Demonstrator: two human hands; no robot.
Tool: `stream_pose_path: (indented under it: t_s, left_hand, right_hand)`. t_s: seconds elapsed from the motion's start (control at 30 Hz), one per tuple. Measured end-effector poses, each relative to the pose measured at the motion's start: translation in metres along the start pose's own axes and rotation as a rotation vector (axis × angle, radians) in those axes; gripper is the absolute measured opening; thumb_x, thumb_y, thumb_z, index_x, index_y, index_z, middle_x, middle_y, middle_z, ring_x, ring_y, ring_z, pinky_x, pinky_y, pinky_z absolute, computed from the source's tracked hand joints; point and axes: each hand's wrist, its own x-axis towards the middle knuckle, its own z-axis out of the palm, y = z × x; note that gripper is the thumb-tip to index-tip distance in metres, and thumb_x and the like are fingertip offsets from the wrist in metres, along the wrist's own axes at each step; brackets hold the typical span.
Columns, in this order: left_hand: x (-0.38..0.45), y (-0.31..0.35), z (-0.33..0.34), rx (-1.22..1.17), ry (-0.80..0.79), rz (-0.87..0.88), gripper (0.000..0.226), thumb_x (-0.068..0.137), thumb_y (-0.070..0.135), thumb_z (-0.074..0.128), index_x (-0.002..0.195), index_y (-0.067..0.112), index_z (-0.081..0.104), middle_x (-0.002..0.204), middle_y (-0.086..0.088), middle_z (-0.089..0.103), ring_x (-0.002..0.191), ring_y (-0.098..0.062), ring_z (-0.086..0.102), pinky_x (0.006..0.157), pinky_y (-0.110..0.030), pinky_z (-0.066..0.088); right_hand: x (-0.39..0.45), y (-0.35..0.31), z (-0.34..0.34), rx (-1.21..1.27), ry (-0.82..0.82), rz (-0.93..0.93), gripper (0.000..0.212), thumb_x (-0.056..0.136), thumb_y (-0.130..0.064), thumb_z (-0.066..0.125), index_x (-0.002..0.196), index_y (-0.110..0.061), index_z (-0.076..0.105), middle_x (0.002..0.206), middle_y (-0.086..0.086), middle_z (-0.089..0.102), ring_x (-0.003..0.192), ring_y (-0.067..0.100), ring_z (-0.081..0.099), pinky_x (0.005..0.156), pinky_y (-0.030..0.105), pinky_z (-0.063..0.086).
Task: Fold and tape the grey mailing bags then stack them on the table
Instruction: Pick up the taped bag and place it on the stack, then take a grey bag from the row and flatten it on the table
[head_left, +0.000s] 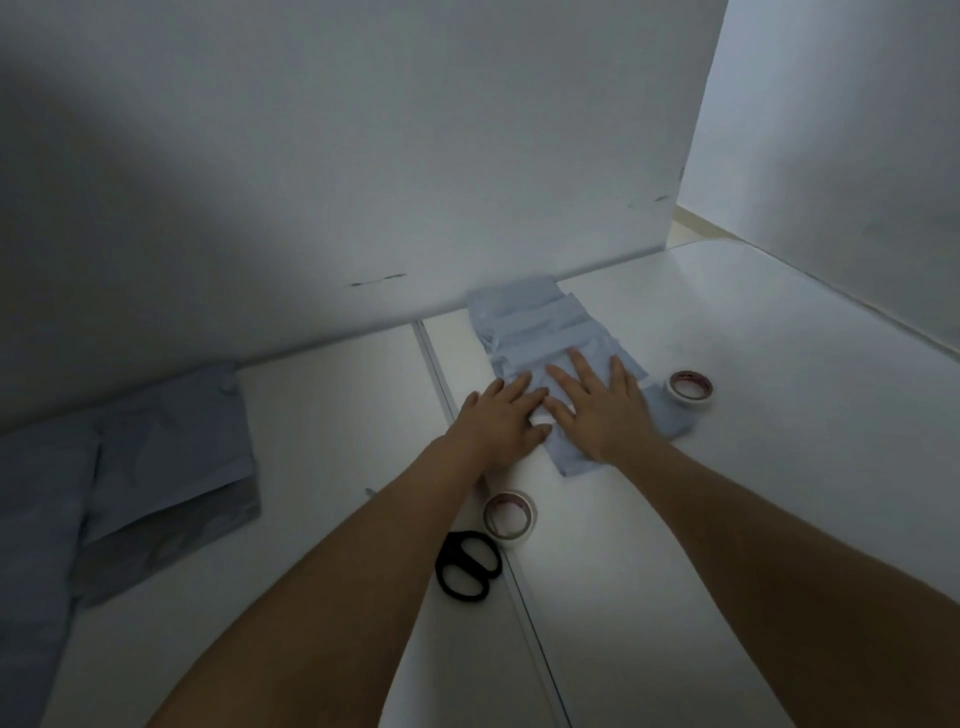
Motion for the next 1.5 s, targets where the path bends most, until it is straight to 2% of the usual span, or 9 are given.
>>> stream_pose_path:
  t_s: [0.13, 0.23, 0.37, 0.5, 1.0, 1.13, 1.27, 1.4, 1.5]
  left_hand:
    - [0.004, -0.001, 0.0, -0.03, 0.008, 0.017, 0.065, 0.097, 0.056, 0.035, 0.153, 0.032, 0.013, 0.162, 0.003, 0.004, 0.147, -0.027, 0.009, 0.115, -0.054, 0.019]
    - [-0.008, -0.006, 0.001, -0.111, 0.109, 0.099, 0.077, 0.088, 0.066, 0.029, 0.152, 0.025, 0.021, 0.16, -0.003, 0.016, 0.145, -0.027, 0.022, 0.11, -0.053, 0.032]
    - [-0.04, -0.019, -0.009, -0.216, 0.226, 0.134, 0.073, 0.092, 0.056, 0.038, 0.151, 0.015, 0.025, 0.159, -0.006, 0.021, 0.143, -0.023, 0.029, 0.111, -0.044, 0.033]
    - [-0.096, -0.043, -0.021, -0.266, 0.31, 0.008, 0.059, 0.099, 0.035, 0.048, 0.152, 0.021, 0.025, 0.161, 0.002, 0.014, 0.141, -0.02, 0.031, 0.111, -0.031, 0.028]
    - [-0.337, -0.177, -0.001, -0.256, 0.48, -0.585, 0.056, 0.099, 0.029, 0.049, 0.149, 0.015, 0.029, 0.159, -0.001, 0.018, 0.14, -0.022, 0.029, 0.11, -0.027, 0.027]
    - [-0.377, -0.212, 0.0, -0.283, 0.416, -0.815, 0.072, 0.097, 0.045, 0.046, 0.153, 0.012, 0.014, 0.161, -0.004, 0.005, 0.147, -0.023, 0.012, 0.118, -0.035, 0.017]
    - [-0.396, -0.217, 0.008, -0.172, 0.15, -0.881, 0.068, 0.096, 0.059, 0.034, 0.152, 0.025, 0.016, 0.162, 0.002, -0.007, 0.147, -0.024, 0.009, 0.117, -0.042, 0.018]
    - [-0.402, -0.196, 0.002, -0.094, 0.043, -0.77, 0.061, 0.096, 0.059, 0.022, 0.147, 0.027, 0.033, 0.159, 0.002, 0.019, 0.144, -0.023, 0.02, 0.116, -0.04, 0.017]
    - [-0.402, -0.168, -0.009, -0.055, 0.022, -0.629, 0.071, 0.086, 0.059, 0.013, 0.124, 0.019, 0.058, 0.138, 0.0, 0.049, 0.125, -0.022, 0.044, 0.105, -0.036, 0.031]
  right_hand:
    - [0.006, 0.005, -0.001, -0.066, -0.067, -0.001, 0.096, 0.072, -0.078, -0.025, 0.152, -0.041, 0.013, 0.162, -0.003, -0.006, 0.144, 0.046, -0.001, 0.116, 0.054, 0.0]
    - [0.003, -0.004, -0.012, -0.001, -0.057, 0.076, 0.064, 0.093, -0.066, 0.012, 0.152, -0.042, 0.007, 0.162, -0.006, -0.004, 0.144, 0.044, 0.0, 0.117, 0.052, 0.002]
    - [-0.009, -0.038, -0.032, 0.058, 0.056, 0.028, 0.062, 0.096, -0.062, 0.02, 0.152, -0.037, 0.016, 0.162, -0.002, 0.006, 0.145, 0.04, 0.005, 0.117, 0.052, 0.007]
    - [-0.024, -0.101, -0.04, 0.116, 0.1, -0.09, 0.058, 0.099, -0.053, 0.028, 0.152, -0.032, 0.017, 0.162, -0.001, 0.008, 0.146, 0.037, 0.007, 0.117, 0.051, 0.007]
    - [-0.123, -0.299, -0.013, 0.301, -0.072, -0.433, 0.06, 0.1, -0.049, 0.035, 0.152, -0.027, 0.017, 0.162, -0.002, 0.004, 0.147, 0.034, 0.008, 0.118, 0.047, 0.011]
    - [-0.135, -0.308, -0.01, 0.313, -0.096, -0.44, 0.059, 0.1, -0.048, 0.036, 0.152, -0.027, 0.018, 0.162, -0.002, 0.006, 0.147, 0.031, 0.01, 0.117, 0.045, 0.014]
    - [-0.146, -0.31, -0.004, 0.343, -0.112, -0.439, 0.058, 0.099, -0.046, 0.039, 0.151, -0.025, 0.022, 0.161, 0.0, 0.012, 0.146, 0.029, 0.015, 0.116, 0.044, 0.018]
    - [-0.155, -0.312, 0.002, 0.351, -0.124, -0.451, 0.054, 0.1, -0.043, 0.041, 0.148, -0.023, 0.028, 0.16, 0.001, 0.015, 0.145, 0.027, 0.019, 0.116, 0.042, 0.022]
    - [-0.162, -0.318, 0.004, 0.378, -0.126, -0.468, 0.052, 0.1, -0.039, 0.043, 0.147, -0.02, 0.031, 0.16, 0.003, 0.018, 0.143, 0.025, 0.023, 0.114, 0.039, 0.025]
